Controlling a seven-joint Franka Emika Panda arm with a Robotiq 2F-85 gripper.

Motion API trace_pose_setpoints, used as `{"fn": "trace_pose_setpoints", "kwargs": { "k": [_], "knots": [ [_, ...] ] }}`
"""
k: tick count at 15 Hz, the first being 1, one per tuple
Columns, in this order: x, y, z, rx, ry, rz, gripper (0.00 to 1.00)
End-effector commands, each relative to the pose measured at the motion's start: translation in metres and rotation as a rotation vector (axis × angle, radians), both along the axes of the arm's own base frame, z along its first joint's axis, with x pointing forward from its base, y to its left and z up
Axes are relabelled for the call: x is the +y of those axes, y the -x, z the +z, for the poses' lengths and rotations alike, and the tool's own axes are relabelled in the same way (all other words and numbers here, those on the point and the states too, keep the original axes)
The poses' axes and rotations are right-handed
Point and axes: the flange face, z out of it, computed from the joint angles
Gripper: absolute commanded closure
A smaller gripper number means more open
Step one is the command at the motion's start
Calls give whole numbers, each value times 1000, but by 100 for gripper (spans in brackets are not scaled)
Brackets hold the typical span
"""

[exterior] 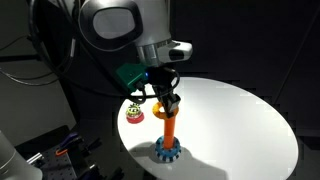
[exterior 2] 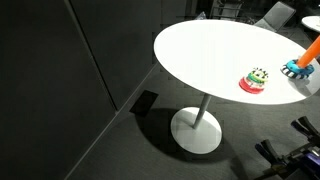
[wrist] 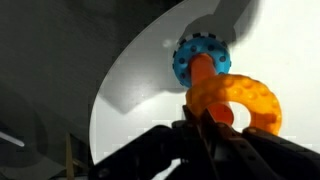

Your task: Put the orange ring around the orange rod

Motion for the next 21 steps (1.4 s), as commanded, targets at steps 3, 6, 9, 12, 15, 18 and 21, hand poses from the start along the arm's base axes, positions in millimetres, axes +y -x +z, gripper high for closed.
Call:
{"fn": "trace_pose_setpoints", "kwargs": {
  "k": [3,6,9,12,15,18,21],
  "knots": [
    [-15,-3,-1,25,24,-17,95],
    [-18,-3,0,20,29,-24,95],
    [-20,-6,1,12,31,-28,95],
    [-20,-7,-1,12,33,-27,95],
    [-20,-8,-5,21,29,-27,95],
    [-20,-8,-10,31,24,-27,95],
    [-21,-9,-12,38,21,-26,64]
  ]
}}
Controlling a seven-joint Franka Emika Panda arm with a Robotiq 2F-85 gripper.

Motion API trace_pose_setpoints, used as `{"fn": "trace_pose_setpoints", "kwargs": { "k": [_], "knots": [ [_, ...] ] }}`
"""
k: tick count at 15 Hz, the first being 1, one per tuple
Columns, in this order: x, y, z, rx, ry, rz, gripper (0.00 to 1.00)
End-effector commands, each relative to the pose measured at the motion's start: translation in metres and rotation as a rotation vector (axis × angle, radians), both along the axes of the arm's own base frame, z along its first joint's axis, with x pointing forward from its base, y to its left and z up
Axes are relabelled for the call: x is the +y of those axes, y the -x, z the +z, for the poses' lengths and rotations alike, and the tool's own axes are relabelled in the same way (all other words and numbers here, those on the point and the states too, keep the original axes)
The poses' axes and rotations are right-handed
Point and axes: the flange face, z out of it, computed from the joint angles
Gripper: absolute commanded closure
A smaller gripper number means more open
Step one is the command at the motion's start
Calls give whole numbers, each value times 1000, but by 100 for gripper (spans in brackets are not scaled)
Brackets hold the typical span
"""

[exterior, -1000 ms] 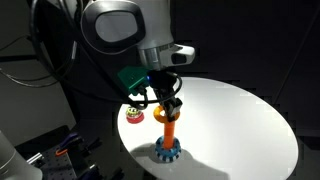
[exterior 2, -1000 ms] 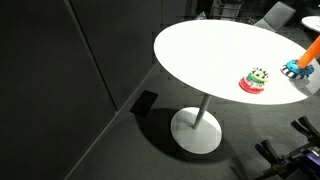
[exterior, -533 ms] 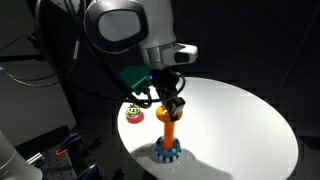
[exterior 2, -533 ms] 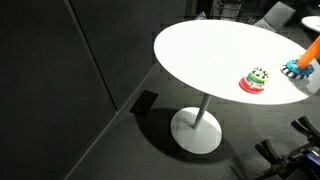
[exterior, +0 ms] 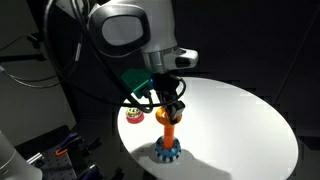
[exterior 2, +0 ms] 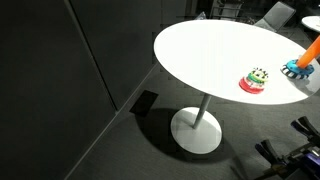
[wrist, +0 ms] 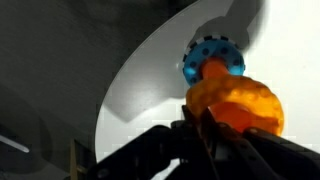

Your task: Put the orange ring around the orange rod

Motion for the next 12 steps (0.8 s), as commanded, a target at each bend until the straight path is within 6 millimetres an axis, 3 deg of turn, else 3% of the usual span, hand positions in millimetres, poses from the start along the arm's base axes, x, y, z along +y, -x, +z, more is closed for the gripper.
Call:
{"fn": "trace_pose_setpoints", "kwargs": {
  "k": [1,3,9,10,12],
  "knots": [
    [-7,-4,1,6,14,-10,63],
    [-7,-4,1,9,13,-8,53],
    [-7,-4,1,13,12,-8,5],
    [-7,-4,1,12,12,-8,0],
    [-8,-3,2,9,13,-8,0]
  ]
}}
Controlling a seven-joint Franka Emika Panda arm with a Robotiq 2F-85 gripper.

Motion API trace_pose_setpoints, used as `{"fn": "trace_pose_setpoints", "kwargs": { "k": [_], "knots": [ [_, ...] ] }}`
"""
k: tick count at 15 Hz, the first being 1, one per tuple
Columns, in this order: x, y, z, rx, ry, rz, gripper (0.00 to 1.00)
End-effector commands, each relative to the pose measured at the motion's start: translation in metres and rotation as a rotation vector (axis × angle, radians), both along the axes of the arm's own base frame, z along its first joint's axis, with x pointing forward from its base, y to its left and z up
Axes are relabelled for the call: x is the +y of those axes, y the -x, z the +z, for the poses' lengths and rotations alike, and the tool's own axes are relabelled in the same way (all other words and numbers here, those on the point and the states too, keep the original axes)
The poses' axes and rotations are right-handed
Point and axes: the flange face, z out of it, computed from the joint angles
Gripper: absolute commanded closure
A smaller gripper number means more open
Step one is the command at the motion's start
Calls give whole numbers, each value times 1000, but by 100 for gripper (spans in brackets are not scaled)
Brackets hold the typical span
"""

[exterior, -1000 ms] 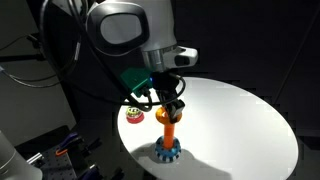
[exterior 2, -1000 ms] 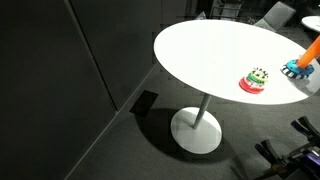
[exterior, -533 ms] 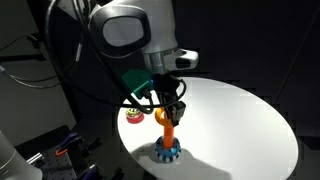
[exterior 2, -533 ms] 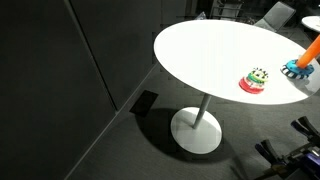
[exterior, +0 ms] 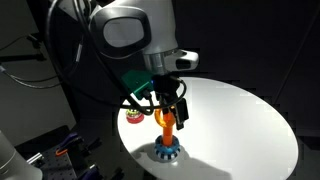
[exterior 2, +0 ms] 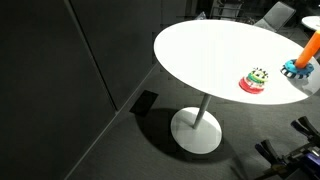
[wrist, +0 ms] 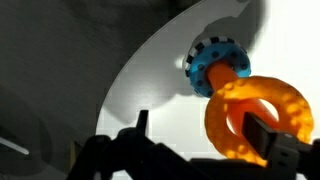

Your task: Put the orange ring around the orange rod

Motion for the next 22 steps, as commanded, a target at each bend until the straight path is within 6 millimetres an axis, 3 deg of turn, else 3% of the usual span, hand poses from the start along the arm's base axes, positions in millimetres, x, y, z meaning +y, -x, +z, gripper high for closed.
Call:
{"fn": "trace_pose_setpoints", "kwargs": {
  "k": [1,22],
  "knots": [
    [-7,-3,7,0,16,-6,0],
    [-35,0,20,-27,62,-69,0]
  ]
}}
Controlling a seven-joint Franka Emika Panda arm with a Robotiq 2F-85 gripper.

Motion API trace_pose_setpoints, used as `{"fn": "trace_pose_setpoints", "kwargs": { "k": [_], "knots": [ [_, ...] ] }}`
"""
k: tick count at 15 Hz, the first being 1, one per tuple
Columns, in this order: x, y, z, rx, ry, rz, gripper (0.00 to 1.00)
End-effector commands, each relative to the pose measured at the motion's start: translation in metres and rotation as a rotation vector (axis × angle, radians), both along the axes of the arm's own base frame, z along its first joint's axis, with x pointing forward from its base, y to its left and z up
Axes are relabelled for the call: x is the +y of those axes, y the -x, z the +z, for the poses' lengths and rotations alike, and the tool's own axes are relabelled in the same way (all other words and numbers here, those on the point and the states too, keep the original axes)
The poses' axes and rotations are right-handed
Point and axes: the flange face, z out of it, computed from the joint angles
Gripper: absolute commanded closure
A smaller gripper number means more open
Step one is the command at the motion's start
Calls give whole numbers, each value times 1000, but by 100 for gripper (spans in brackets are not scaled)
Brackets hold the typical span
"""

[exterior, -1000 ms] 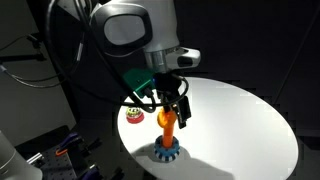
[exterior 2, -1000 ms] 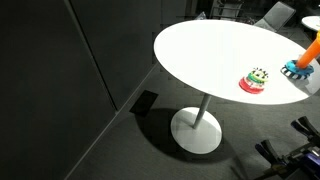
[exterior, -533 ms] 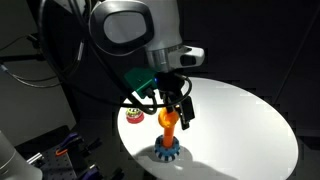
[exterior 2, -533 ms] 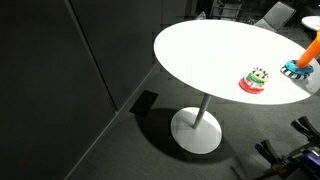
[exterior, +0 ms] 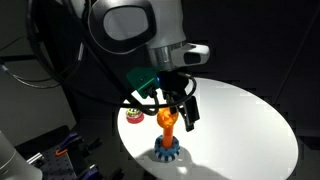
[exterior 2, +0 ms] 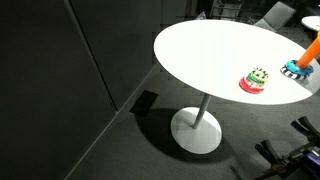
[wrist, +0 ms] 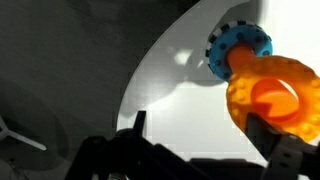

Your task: Put the orange ring around the orange rod

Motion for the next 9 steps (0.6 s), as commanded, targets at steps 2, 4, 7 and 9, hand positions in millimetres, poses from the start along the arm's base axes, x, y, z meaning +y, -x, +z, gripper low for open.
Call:
{"fn": "trace_pose_setpoints", "kwargs": {
  "k": [2,4,7,9],
  "knots": [
    [-8,-4,0,4,30,-21,0],
    [-9,-4,-2,7,32,-22,0],
    [-10,-5,-5,6,37,-22,0],
    [-9,-6,-6,-4,40,-23,0]
  ]
}}
